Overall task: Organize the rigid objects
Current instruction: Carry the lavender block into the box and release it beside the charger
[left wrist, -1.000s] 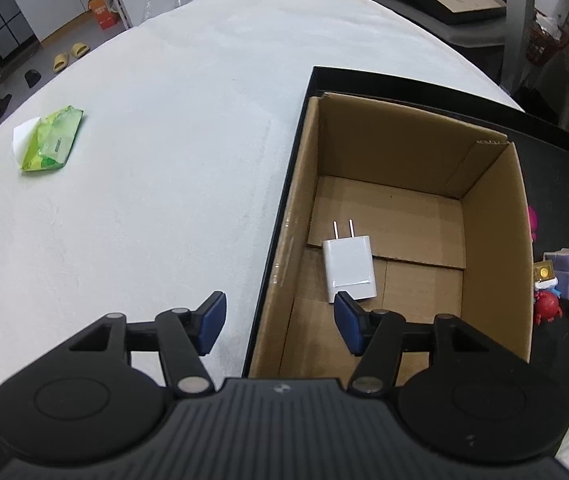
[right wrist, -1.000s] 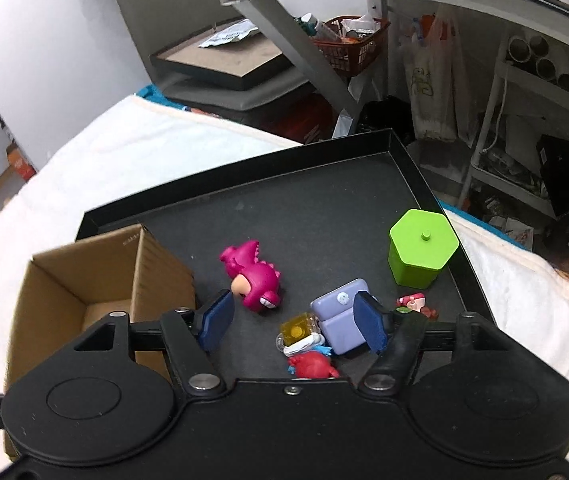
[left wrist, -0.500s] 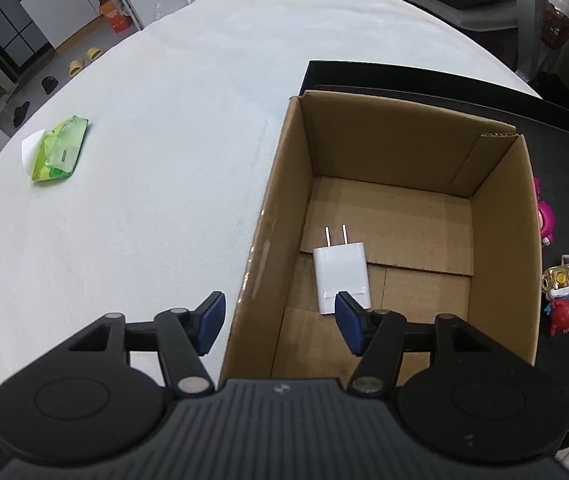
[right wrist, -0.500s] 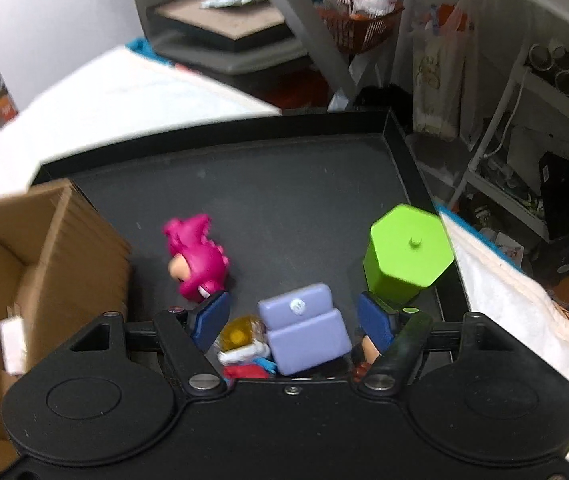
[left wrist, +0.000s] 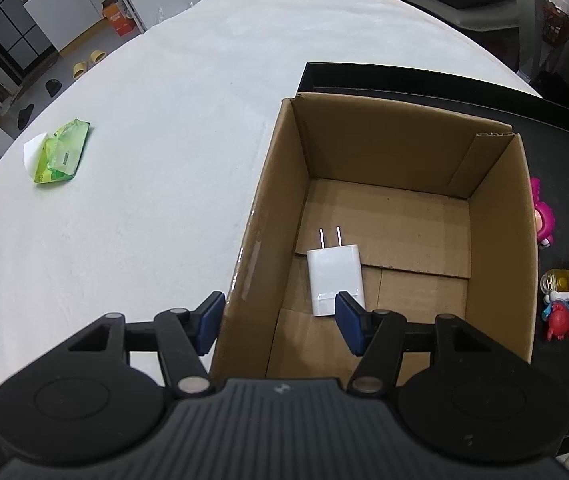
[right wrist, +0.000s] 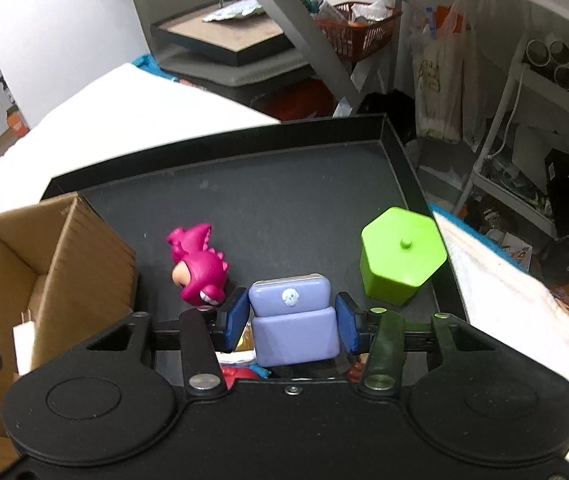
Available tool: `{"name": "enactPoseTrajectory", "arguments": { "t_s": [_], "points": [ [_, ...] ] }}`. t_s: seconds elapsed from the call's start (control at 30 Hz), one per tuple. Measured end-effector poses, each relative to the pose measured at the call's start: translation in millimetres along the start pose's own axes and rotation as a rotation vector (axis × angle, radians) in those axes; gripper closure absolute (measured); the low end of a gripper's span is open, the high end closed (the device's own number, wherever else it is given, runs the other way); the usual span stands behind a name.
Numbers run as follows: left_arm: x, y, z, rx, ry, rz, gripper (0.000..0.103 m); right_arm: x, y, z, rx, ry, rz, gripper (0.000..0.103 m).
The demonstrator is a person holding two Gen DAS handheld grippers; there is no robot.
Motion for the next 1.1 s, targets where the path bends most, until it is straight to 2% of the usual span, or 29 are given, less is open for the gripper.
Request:
{"name": "enactPoseTrajectory", "arguments": {
  "t_s": [0.23, 0.53, 1.1],
  "points": [
    [-3.6, -3.4, 1.7, 0.006, 0.009, 0.028, 0.044, -14.0, -3.0, -11.2, 0.009, 0.045, -0.022, 0.058],
    [-12.0, -17.4, 1.0, -0.014, 0.036, 0.071, 0.044, -36.9, -33.0, -26.0, 0.006, 0.105, -0.089, 0.057],
    [-13.5, -24.7, 3.3, -0.029, 0.063, 0.174, 0.044, -59.4, -93.8, -42.3, -0.085, 0.175, -0.171, 0.057]
  ]
}}
Point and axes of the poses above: each gripper's, at about its wrist camera, not at the fingertips, and x roughly the way its jaws point, y to its right, z to its underside, the point moved 10 cm from there along x, roughly the way its jaws point, and after that the axes turned 13 degrees about -z, right-handed, at the moved point
